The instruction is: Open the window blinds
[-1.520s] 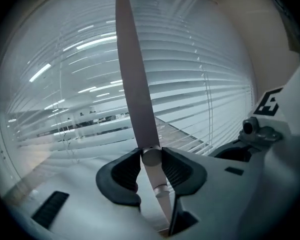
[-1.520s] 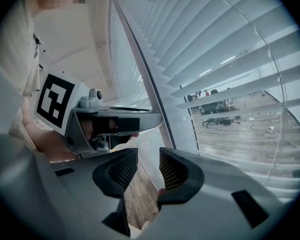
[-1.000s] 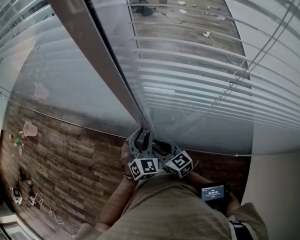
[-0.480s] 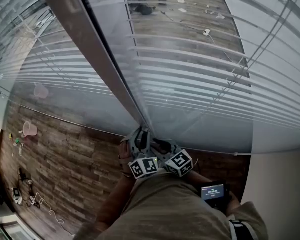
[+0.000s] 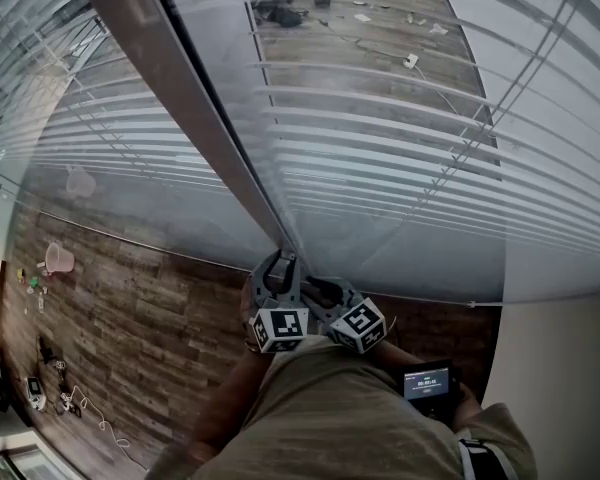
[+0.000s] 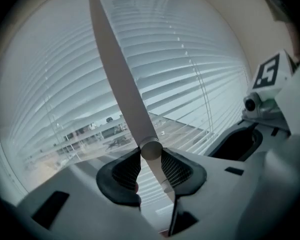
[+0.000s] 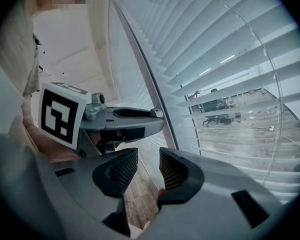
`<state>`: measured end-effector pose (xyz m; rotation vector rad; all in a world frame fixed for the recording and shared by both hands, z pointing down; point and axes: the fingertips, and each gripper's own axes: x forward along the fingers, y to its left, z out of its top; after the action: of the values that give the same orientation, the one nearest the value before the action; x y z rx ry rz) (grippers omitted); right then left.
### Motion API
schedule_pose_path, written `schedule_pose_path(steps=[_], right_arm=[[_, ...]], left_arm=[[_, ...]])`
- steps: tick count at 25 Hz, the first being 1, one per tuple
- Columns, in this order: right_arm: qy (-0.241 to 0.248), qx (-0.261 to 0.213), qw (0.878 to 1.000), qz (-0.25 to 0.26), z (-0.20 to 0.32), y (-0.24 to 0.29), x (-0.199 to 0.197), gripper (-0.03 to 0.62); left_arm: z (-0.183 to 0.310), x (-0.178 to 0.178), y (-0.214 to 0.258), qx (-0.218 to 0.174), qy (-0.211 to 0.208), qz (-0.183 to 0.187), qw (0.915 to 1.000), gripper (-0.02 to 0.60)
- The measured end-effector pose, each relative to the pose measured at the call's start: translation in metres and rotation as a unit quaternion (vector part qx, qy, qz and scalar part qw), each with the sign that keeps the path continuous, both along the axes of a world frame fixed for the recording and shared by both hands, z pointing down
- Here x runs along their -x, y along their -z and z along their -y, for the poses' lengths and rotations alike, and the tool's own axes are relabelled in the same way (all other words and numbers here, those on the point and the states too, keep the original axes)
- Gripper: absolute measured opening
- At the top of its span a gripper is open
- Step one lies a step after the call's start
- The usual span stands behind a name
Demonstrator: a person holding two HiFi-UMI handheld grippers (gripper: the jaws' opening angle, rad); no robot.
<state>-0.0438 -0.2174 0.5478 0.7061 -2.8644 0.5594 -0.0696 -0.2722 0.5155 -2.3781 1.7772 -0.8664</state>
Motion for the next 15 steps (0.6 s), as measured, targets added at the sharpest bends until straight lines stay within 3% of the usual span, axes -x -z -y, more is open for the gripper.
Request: schedule_pose_path(steps=[3, 6, 10, 15], right_arm=[[0.000, 0.004, 1.000, 0.001, -0.003, -0.001, 0.000, 0.138], [0.001, 0.005, 1.000, 0.000, -0.005, 0.000, 0.000, 0.138], [-0.003, 0.008, 1.000, 0.001, -0.007, -0.001, -0.001, 0.138], [0.000, 0.009, 1.000, -0.002, -0.011, 0.020, 0.001, 0.138]], left_arm=[[-0.001, 0.000, -0.004, 0.030, 0.002, -0.092, 0.9953, 0.141], [0.001, 0.000, 0.001, 0.034, -0.001, -0.143, 0.9891, 0.141], [0.001, 0.001, 0.006, 0.060, 0.012, -0.242, 0.9683, 0.141], [0.001, 0.001, 0.026, 0.076, 0.015, -0.319, 0.9446, 0.143]])
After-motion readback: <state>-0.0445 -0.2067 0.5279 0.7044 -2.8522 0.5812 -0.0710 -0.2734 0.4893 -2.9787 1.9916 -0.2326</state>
